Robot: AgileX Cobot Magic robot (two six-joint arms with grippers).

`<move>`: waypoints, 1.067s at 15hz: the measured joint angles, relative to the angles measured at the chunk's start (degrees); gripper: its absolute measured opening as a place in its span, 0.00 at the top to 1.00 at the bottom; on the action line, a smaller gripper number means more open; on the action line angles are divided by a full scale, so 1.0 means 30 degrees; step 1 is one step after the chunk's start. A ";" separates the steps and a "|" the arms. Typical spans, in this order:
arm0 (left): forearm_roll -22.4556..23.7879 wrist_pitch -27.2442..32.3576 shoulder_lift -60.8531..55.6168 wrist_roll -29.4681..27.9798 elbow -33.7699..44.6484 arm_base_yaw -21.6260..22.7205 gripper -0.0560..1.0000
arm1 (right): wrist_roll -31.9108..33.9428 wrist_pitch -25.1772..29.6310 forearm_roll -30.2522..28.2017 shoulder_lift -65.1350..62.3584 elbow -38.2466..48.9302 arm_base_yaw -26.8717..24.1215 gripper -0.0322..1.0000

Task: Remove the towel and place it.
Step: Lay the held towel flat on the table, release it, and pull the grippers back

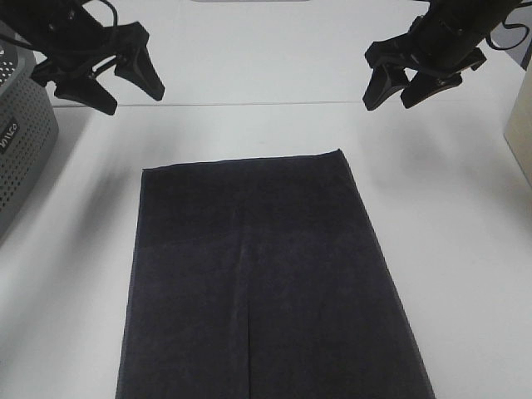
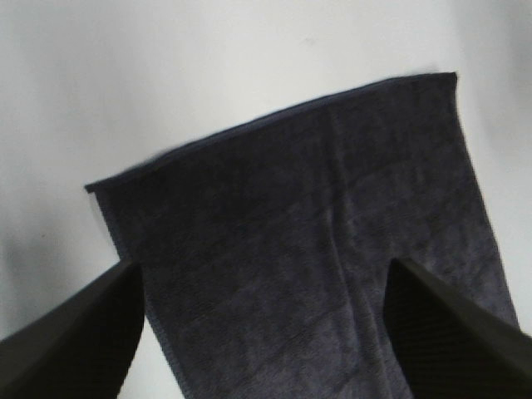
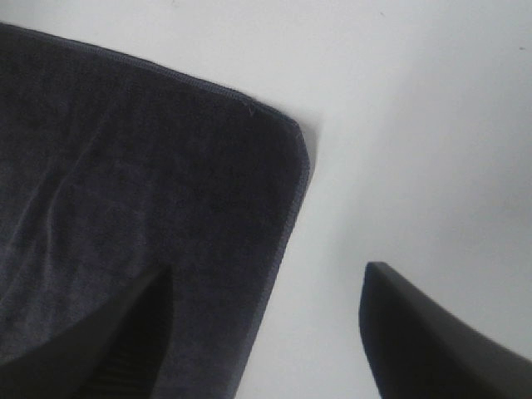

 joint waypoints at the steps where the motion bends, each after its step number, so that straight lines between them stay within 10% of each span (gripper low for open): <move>1: 0.0229 0.0172 0.0592 -0.0306 -0.0325 0.0057 0.24 | -0.0115 0.0191 0.0057 0.0573 -0.0573 -0.0057 0.36; 16: 0.2655 0.3266 0.7506 -0.1623 -0.5940 0.0057 0.24 | -0.3953 0.0038 0.5978 0.7277 -0.4374 -0.2196 0.36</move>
